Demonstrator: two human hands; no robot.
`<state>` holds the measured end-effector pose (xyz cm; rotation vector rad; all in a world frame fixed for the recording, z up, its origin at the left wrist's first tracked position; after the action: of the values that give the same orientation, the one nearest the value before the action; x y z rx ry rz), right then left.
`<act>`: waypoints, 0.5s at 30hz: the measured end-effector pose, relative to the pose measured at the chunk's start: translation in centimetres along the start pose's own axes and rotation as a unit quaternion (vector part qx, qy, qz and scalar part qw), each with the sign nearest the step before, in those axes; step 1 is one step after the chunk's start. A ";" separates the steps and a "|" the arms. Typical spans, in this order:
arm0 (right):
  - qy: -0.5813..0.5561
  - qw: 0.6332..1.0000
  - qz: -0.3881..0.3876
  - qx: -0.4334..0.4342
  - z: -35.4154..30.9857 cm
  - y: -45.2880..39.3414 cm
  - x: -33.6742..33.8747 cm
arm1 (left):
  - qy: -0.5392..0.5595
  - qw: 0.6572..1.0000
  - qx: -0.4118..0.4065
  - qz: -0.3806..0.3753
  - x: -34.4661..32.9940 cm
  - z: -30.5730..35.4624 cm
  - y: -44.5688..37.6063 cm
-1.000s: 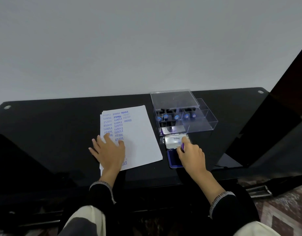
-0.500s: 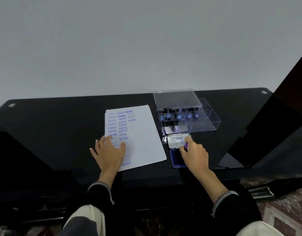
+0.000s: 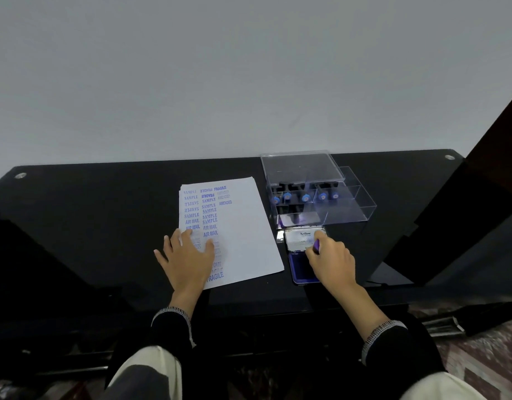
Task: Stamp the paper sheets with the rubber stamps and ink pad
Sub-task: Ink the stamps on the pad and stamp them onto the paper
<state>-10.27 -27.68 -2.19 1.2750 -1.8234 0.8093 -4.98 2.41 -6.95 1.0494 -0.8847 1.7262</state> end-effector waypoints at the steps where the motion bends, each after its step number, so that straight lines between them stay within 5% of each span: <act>1: 0.004 1.000 -0.005 0.000 0.0 -0.1 -0.1 | 0.000 1.000 0.000 0.001 0.0 0.0 0.0; 10: 0.007 0.998 0.051 0.026 0.4 1.7 -0.3 | 0.000 1.000 0.000 -0.005 0.0 0.0 0.0; 15: 0.009 1.000 0.019 0.016 0.3 0.7 -0.2 | -0.002 1.000 0.000 -0.005 0.0 0.0 0.0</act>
<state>-10.95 -27.65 -2.56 1.2523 -1.8326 0.8720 -4.99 2.35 -6.99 1.0551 -0.8800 1.7157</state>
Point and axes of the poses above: each hand's wrist, its own y-axis away from the middle knuckle, its own x-axis out of the back of the hand, z = x × y, the point moved 6 cm from there along -y, towards the middle knuckle, and after that the axes turned 9 degrees about -y, right-handed, at the moved point
